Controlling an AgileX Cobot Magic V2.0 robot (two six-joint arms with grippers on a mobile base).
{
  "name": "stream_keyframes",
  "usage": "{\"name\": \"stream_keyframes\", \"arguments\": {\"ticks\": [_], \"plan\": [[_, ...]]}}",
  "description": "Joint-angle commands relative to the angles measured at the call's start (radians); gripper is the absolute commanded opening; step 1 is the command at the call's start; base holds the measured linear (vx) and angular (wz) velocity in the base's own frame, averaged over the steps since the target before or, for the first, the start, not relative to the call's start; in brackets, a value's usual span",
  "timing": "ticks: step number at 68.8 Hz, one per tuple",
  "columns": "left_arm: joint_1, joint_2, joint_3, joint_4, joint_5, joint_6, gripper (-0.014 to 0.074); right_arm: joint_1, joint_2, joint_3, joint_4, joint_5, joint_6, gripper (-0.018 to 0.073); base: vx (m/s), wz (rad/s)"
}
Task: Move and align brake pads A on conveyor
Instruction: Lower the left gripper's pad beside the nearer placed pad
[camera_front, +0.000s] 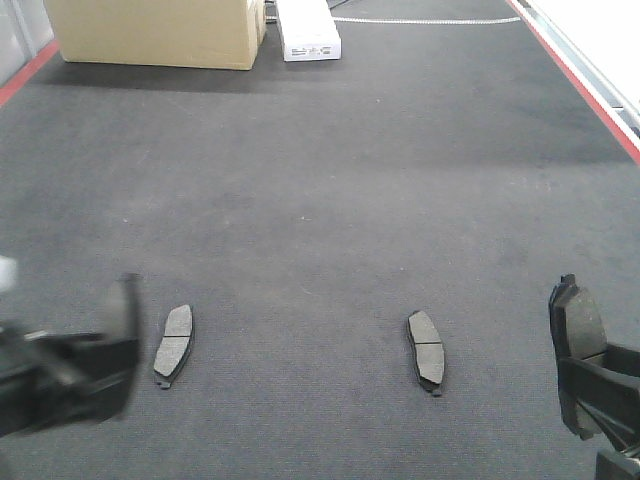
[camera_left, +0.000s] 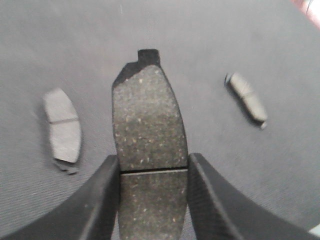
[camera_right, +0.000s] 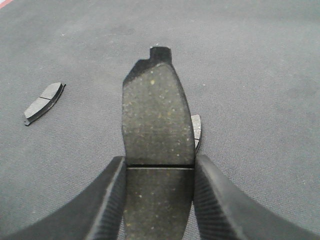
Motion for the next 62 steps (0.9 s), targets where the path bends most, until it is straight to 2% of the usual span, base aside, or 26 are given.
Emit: {"name": "stream_keyframes", "arguments": {"ticks": [1,8,17,30,37,62], "plan": [[-0.024,0.132,-0.097,-0.144,-0.1,0.126,0.0221,-0.002,0.002,-0.031,-0.01,-0.089,-0.006,-0.0009,0.0,0.0],[-0.061,0.303,-0.201,-0.189,-0.108,0.141,0.0221,-0.002,0.002,-0.031,-0.01,-0.089,-0.006,-0.0008,0.0,0.0],[-0.106,0.509,-0.341,-0.19,-0.11,0.119,0.0221,-0.002,0.002,-0.031,-0.01,-0.089,-0.006,-0.0008,0.0,0.0],[-0.13,0.746,-0.484,-0.189,-0.118,-0.046,0.0222,-0.002,0.002,-0.031,-0.01,-0.089,-0.006,-0.0008,0.0,0.0],[-0.129,0.798,-0.49,-0.188,-0.149,-0.104,0.0223,-0.002,0.002,-0.031,-0.01,-0.089,-0.006,-0.0008,0.0,0.0],[-0.129,0.894,-0.49,-0.186,-0.2,-0.141,0.0223,-0.002,0.002,-0.031,-0.01,-0.089,-0.006,-0.0008,0.0,0.0]]}}
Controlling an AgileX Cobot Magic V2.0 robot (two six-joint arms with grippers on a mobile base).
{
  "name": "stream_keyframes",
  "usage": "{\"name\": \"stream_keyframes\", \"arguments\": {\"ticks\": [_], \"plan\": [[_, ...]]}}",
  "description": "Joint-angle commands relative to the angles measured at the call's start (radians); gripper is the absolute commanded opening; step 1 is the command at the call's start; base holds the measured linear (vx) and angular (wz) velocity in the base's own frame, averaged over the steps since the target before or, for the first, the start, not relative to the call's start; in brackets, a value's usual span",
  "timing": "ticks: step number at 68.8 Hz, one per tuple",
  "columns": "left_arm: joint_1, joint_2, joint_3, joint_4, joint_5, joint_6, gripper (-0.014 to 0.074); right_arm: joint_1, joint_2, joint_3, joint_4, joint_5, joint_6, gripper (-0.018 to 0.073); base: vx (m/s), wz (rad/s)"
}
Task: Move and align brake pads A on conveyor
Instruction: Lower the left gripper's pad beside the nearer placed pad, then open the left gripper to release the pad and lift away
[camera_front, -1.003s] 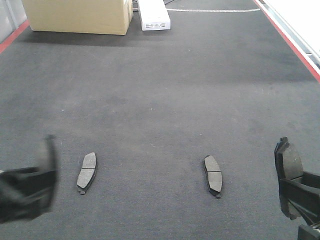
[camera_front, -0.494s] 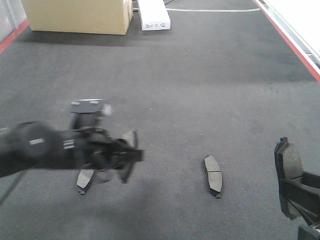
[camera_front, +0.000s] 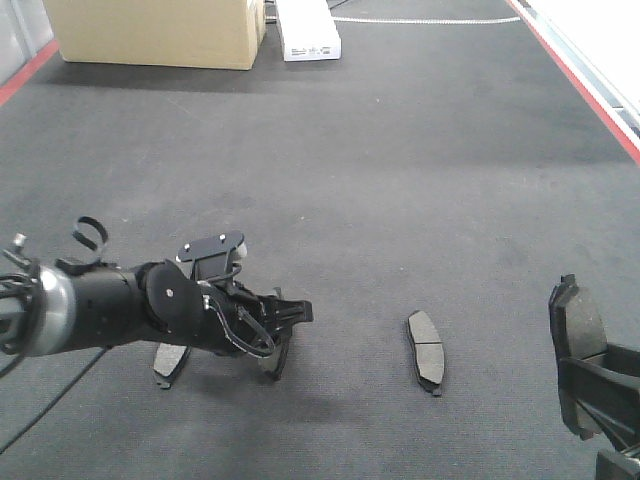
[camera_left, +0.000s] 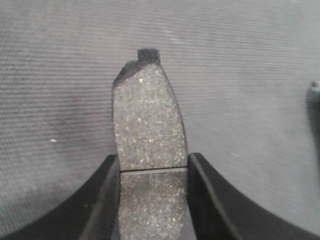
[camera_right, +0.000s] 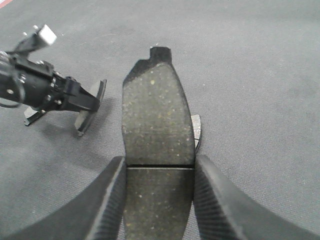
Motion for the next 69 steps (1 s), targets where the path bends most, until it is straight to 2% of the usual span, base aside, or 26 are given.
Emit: {"name": "stream_keyframes", "arguments": {"ticks": [1,18,40,52,59,69], "plan": [[-0.004,-0.029,-0.031,-0.015,-0.041,-0.011,0.0223,-0.002,0.002,-0.031,-0.01,-0.089,-0.006,-0.0008,0.0,0.0],[-0.004,-0.012,-0.031,-0.008,-0.047,-0.011,0.0237,-0.002,0.002,-0.031,-0.01,-0.089,-0.006,-0.0008,0.0,0.0],[-0.004,-0.012,-0.031,-0.009,0.023,-0.012,0.0389,-0.002,0.002,-0.031,-0.01,-0.089,-0.006,-0.0008,0.0,0.0],[-0.004,-0.021,-0.031,-0.007,0.029,-0.011,0.0405,-0.002,0.002,-0.031,-0.01,-0.089,-0.006,-0.0008,0.0,0.0],[-0.002,-0.06,-0.031,0.038,0.011,-0.011,0.0405,-0.002,0.002,-0.031,-0.01,-0.089,-0.006,-0.0008,0.0,0.0],[-0.002,-0.17,-0.031,0.198,0.039,-0.012,0.0386,-0.002,0.002,-0.031,-0.01,-0.089,-0.006,-0.0008,0.0,0.0]]}}
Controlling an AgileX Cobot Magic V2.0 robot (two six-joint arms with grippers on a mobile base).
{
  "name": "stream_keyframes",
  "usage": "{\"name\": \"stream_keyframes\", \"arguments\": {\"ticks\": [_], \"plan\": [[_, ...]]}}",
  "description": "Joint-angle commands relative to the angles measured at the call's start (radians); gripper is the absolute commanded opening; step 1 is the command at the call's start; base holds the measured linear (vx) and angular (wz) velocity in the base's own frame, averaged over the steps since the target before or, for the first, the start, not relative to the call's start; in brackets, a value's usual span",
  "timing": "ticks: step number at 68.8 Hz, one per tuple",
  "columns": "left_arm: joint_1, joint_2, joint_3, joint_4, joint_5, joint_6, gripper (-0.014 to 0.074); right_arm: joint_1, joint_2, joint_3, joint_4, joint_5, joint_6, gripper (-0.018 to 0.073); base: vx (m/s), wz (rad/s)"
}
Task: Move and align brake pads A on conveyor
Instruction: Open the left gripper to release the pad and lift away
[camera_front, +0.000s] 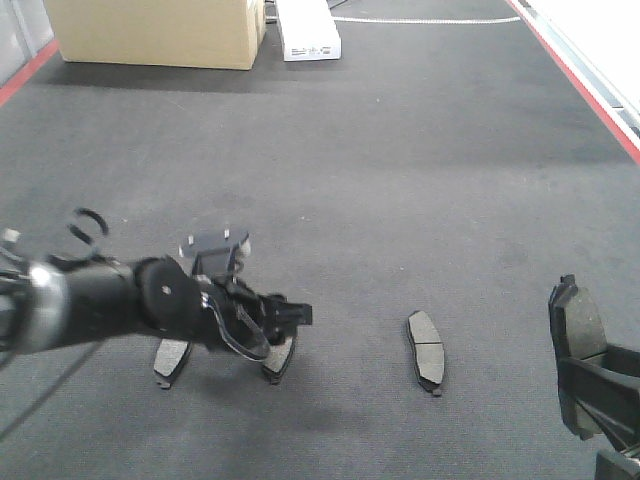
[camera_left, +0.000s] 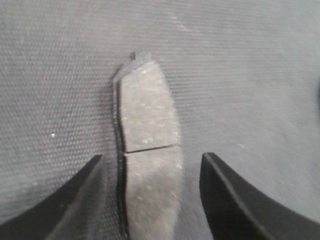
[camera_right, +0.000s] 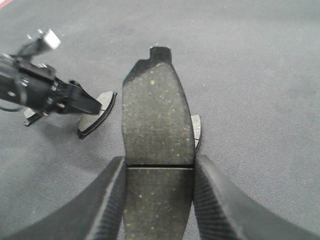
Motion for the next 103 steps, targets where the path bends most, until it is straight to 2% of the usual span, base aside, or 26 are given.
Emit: {"name": "stream_keyframes", "arguments": {"ticks": [1,10,21,36,42,53,58,67,79,103], "plan": [[-0.002,-0.132,-0.019,0.103,0.002,-0.007,0.0379,-0.002,0.002,-0.031,-0.01,-0.089,-0.006,-0.0008,0.0,0.0],[-0.003,-0.274,0.026,0.226,0.019,-0.037,0.0249,-0.002,0.002,-0.031,-0.01,-0.089,-0.006,-0.0008,0.0,0.0],[-0.003,-0.477,0.174,0.325,-0.024,-0.05,-0.0006,-0.002,0.002,-0.031,-0.01,-0.089,-0.006,-0.0008,0.0,0.0],[0.019,-0.795,0.395,0.367,-0.025,-0.058,-0.0008,-0.002,0.002,-0.031,-0.01,-0.089,-0.006,-0.0008,0.0,0.0],[0.046,-0.914,0.462,0.417,0.014,-0.103,-0.0008,-0.002,0.002,-0.031,-0.01,-0.089,-0.006,-0.0008,0.0,0.0],[0.079,-1.089,0.537,0.568,0.102,-0.256,-0.0008,-0.002,0.002,-0.031,-0.01,-0.089,-0.006,-0.0008,0.0,0.0],[0.079,-1.166,0.552,0.663,0.139,-0.339,-0.0008,-0.002,0.002,-0.031,-0.01,-0.089,-0.006,-0.0008,0.0,0.0],[0.079,-1.261,0.554,0.788,0.178,-0.42,-0.0007,-0.002,0.002,-0.031,-0.01,-0.089,-0.006,-0.0008,0.0,0.0],[0.079,-1.322,0.554,0.797,0.178,-0.422,-0.0006,-0.002,0.002,-0.031,-0.01,-0.089,-0.006,-0.0008,0.0,0.0],[0.079,-1.323,0.554,0.797,0.179,-0.422,-0.0006,-0.002,0.002,-0.031,-0.008,-0.093,-0.005,-0.0008,0.0,0.0]]}}
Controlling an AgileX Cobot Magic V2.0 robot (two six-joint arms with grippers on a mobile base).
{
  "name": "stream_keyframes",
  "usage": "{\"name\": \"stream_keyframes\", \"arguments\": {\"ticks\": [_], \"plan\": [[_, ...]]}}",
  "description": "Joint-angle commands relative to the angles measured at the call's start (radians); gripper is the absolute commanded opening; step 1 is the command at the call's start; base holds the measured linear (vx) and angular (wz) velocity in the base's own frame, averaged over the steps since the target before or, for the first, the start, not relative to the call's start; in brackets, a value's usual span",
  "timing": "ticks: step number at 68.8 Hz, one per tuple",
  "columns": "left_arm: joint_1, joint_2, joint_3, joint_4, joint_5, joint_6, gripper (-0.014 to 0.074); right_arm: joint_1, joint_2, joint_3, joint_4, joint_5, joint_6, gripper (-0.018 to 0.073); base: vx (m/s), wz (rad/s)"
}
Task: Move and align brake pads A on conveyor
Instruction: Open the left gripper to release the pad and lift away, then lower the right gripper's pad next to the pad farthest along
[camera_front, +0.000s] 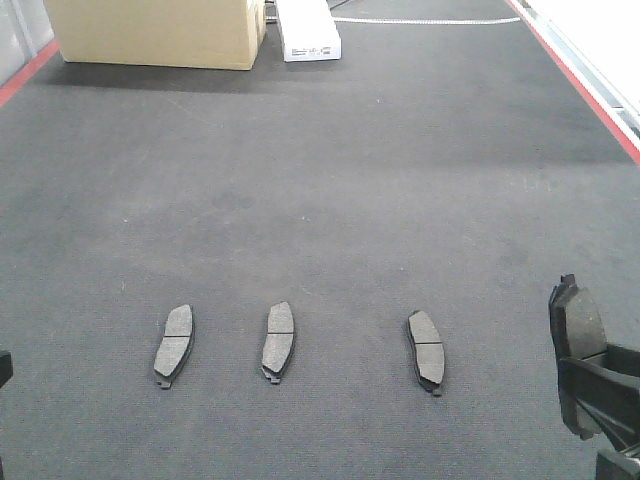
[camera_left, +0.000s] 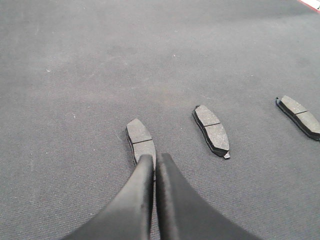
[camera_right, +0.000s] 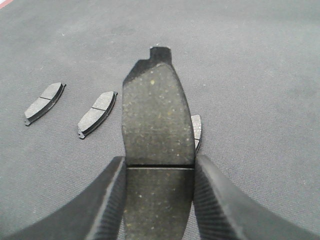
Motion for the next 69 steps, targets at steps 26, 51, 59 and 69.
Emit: {"name": "stream_keyframes", "arguments": {"ticks": [26,51,59,69], "plan": [[-0.001,0.003,-0.025,0.01,-0.061,-0.01,-0.0006,-0.002,0.178,-0.059,0.018,-0.169,-0.004,-0.0002,0.0,0.0],[-0.001,0.003,-0.025,0.01,-0.061,-0.01,-0.0006,-0.002,0.71,-0.272,0.23,-0.255,-0.004,0.0006,0.0,0.0],[-0.001,0.003,-0.025,0.01,-0.061,-0.01,-0.0006,-0.002,0.877,-0.368,0.303,-0.254,-0.006,0.0007,0.0,0.0],[-0.001,0.003,-0.025,0.01,-0.061,-0.01,-0.0006,-0.002,1.042,-0.466,0.321,-0.253,-0.006,0.0007,0.0,0.0]]}}
